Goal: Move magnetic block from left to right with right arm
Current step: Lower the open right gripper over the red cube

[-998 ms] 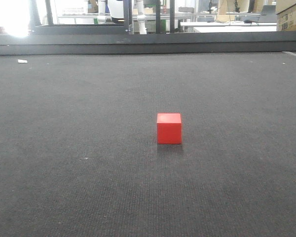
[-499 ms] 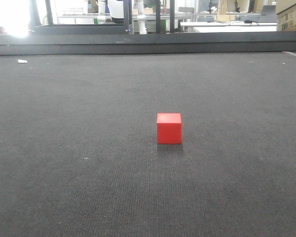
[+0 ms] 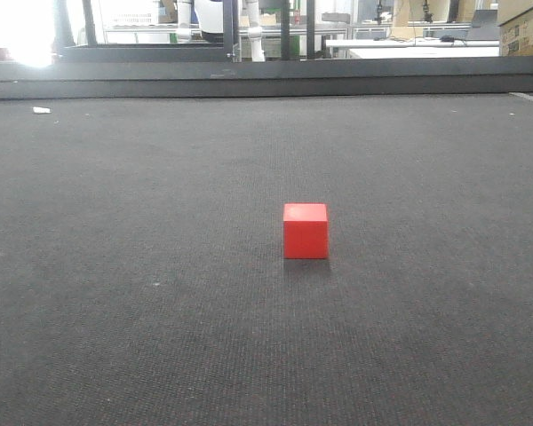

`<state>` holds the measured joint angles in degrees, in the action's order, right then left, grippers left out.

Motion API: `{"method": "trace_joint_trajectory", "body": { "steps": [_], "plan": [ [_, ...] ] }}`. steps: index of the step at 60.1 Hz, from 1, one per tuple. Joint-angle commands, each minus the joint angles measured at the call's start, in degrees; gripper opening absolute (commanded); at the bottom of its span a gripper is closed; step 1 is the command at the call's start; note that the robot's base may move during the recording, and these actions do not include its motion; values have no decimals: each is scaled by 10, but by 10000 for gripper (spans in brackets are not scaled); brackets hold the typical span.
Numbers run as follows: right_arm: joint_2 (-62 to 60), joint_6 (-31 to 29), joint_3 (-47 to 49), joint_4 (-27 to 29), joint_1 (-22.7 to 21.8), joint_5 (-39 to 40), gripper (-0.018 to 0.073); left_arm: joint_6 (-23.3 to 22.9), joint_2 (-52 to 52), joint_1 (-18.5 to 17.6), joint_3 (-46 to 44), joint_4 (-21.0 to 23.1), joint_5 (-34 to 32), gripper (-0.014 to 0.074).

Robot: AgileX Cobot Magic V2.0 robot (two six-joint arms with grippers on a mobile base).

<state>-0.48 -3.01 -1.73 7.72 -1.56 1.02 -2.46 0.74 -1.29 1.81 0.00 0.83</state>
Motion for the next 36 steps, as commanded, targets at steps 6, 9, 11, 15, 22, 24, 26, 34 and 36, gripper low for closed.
{"method": "trace_joint_trajectory", "body": {
  "steps": [6, 9, 11, 15, 22, 24, 26, 34, 36],
  "plan": [
    [-12, 0, 9, 1, -4, 77, 78, -2, 8, -1, 6, 0, -52, -116],
    [-11, 6, 24, 1, -4, 65, 78, -2, 8, -1, 6, 0, -52, -116],
    [-9, 9, 39, 1, -4, 52, 78, -2, 8, -1, 6, 0, -52, -116],
    [8, 9, 78, 1, -4, 13, 78, -2, 8, -1, 6, 0, -52, -116],
    [76, 9, 165, 1, -2, -45, 90, -2, 8, -1, 6, 0, -52, -116],
    [100, 9, 182, 1, -2, -53, 105, -2, 8, -1, 6, 0, -52, -116],
    [121, 9, 201, 1, -1, -57, 133, -2, 8, -1, 6, 0, -52, -116],
    [217, 9, 267, 1, 32, -56, 340, -2, 8, -1, 6, 0, -52, -116],
    [250, 9, 282, 1, 45, -60, 421, -2, 8, -1, 6, 0, -52, -116]
  ]
}}
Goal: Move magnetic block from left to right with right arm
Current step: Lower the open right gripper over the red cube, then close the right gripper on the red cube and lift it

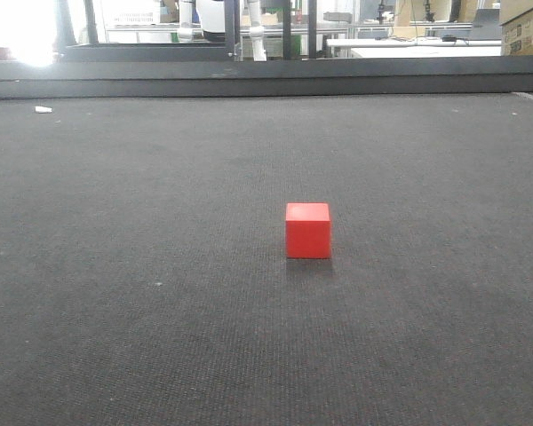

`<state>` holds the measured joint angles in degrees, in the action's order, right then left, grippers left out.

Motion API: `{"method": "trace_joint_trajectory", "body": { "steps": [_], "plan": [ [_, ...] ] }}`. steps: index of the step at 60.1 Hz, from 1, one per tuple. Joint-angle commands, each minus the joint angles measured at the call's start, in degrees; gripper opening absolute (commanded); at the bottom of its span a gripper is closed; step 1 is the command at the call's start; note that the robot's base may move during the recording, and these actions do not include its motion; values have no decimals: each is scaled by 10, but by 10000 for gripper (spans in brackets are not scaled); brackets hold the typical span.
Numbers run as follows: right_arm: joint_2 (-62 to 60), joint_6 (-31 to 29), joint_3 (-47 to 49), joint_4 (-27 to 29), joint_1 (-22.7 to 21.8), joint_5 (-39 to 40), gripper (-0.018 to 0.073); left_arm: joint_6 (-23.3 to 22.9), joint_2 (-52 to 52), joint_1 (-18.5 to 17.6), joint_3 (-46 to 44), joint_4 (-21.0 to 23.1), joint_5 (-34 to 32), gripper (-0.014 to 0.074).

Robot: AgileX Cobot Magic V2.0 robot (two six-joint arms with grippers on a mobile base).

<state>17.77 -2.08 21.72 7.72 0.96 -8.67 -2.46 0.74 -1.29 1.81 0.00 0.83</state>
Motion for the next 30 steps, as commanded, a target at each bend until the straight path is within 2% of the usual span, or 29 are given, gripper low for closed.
{"method": "trace_joint_trajectory", "body": {
  "steps": [1, 6, 11, 22, 27, 30],
  "plan": [
    [79, 0, 57, 1, 23, 36, 447, -2, 8, -1, 6, 0, -52, -116],
    [147, 0, 99, 1, 45, 18, 571, -2, 8, -1, 6, 0, -52, -116],
    [208, 0, 146, 1, 66, -9, 628, -2, 8, -1, 6, 0, -52, -116],
    [370, 10, 281, 1, 144, -141, 628, -2, 8, -1, 6, 0, -52, -116],
    [430, 44, 345, -4, 182, -204, 623, -2, 8, -1, 6, 0, -52, -116],
    [477, 85, 387, -19, 209, -239, 623, -2, 8, -1, 6, 0, -52, -116]
  ]
}}
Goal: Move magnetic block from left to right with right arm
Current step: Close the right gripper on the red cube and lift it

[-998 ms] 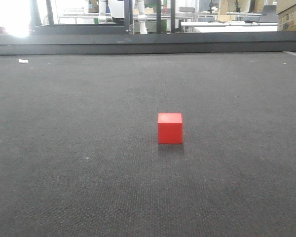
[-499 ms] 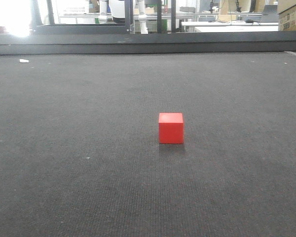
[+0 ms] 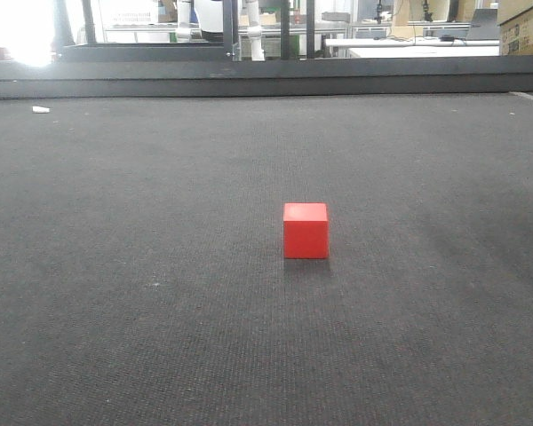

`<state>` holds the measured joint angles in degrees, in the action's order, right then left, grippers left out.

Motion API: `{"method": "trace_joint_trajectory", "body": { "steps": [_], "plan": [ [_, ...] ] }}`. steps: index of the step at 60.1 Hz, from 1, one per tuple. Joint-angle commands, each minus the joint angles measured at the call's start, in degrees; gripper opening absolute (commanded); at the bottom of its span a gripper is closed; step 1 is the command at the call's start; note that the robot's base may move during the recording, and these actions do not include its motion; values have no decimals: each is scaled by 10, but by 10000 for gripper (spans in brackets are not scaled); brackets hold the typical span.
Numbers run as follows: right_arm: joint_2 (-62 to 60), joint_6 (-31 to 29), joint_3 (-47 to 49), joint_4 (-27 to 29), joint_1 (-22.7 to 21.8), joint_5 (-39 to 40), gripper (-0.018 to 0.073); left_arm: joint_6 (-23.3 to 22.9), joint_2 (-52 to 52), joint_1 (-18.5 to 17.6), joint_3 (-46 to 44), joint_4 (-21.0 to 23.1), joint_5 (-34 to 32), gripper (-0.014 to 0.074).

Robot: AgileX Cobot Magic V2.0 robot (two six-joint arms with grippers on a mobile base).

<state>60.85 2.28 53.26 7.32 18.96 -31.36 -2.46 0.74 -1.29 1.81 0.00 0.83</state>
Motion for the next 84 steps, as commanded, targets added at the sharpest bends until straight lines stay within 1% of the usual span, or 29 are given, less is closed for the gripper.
{"method": "trace_joint_trajectory", "body": {
  "steps": [1, 3, 12, 15, 19, 26, 36, 48, 60, 72, 79, 84],
  "plan": [
    [62, 60, 87, -24, 38, -24, 623, -2, 8, -1, 6, 0, -52, -116],
    [82, 87, 107, -37, 54, -39, 623, -2, 8, -1, 6, 0, -52, -116],
    [180, 241, 204, -137, 124, -114, 623, -2, 8, -1, 6, 0, -52, -116],
    [208, 289, 228, -160, 144, -137, 623, -2, 8, -1, 6, 0, -52, -116],
    [240, 329, 254, -178, 164, -164, 623, -2, 8, -1, 6, 0, -52, -116],
    [293, 366, 298, -196, 193, -190, 623, -2, 8, -1, 6, 0, -52, -116],
    [358, 398, 342, -210, 215, -226, 623, -2, 8, -1, 6, 0, -52, -116],
    [411, 416, 357, -213, 215, -253, 623, -2, 8, -1, 6, 0, -52, -116],
    [444, 416, 357, -210, 211, -252, 623, -2, 8, -1, 6, 0, -52, -116],
    [473, 416, 357, -174, 192, -231, 623, -2, 8, -1, 6, 0, -52, -116],
    [482, 416, 357, -167, 190, -222, 623, -2, 8, -1, 6, 0, -52, -116],
    [486, 415, 357, -167, 190, -221, 596, -2, 8, -1, 6, 0, -52, -116]
  ]
}}
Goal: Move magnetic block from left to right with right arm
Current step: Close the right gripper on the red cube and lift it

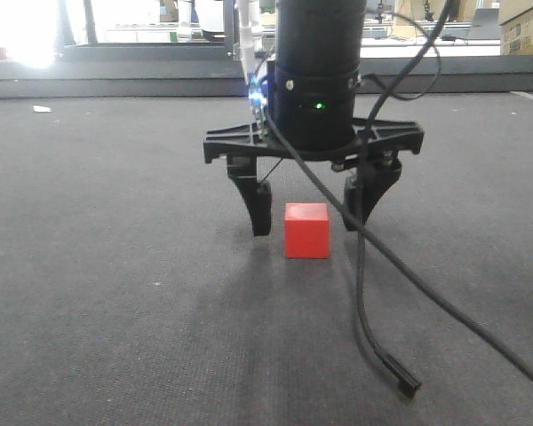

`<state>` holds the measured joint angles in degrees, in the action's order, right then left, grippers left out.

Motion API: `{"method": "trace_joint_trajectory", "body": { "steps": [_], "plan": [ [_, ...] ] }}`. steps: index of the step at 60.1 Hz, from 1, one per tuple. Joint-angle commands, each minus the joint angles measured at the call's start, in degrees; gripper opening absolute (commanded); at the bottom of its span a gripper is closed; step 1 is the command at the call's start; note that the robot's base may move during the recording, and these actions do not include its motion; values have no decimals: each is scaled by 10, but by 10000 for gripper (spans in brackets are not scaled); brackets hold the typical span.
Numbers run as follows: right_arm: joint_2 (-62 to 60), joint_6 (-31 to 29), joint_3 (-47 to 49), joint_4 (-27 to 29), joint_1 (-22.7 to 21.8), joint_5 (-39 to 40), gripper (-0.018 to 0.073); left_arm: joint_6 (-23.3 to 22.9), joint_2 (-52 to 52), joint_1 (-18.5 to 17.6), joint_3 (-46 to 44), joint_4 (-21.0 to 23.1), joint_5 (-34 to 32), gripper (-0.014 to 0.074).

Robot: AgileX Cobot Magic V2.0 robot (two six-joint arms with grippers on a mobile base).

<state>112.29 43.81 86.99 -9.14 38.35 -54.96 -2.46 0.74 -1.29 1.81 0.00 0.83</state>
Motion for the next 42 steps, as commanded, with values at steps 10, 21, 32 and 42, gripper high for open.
{"method": "trace_joint_trajectory", "body": {
  "steps": [10, 21, 32, 42],
  "plan": [
    [-25, -5, 19, -3, -4, 14, 370, -2, 8, -1, 6, 0, -52, -116],
    [-30, -12, 19, -3, -4, 8, 150, -2, 8, -1, 6, 0, -52, -116],
    [-63, -65, 19, -2, -19, 13, 140, -2, 8, -1, 6, 0, -52, -116],
    [-120, -135, 12, 3, -60, 10, 140, -2, 8, -1, 6, 0, -52, -116]
  ]
}}
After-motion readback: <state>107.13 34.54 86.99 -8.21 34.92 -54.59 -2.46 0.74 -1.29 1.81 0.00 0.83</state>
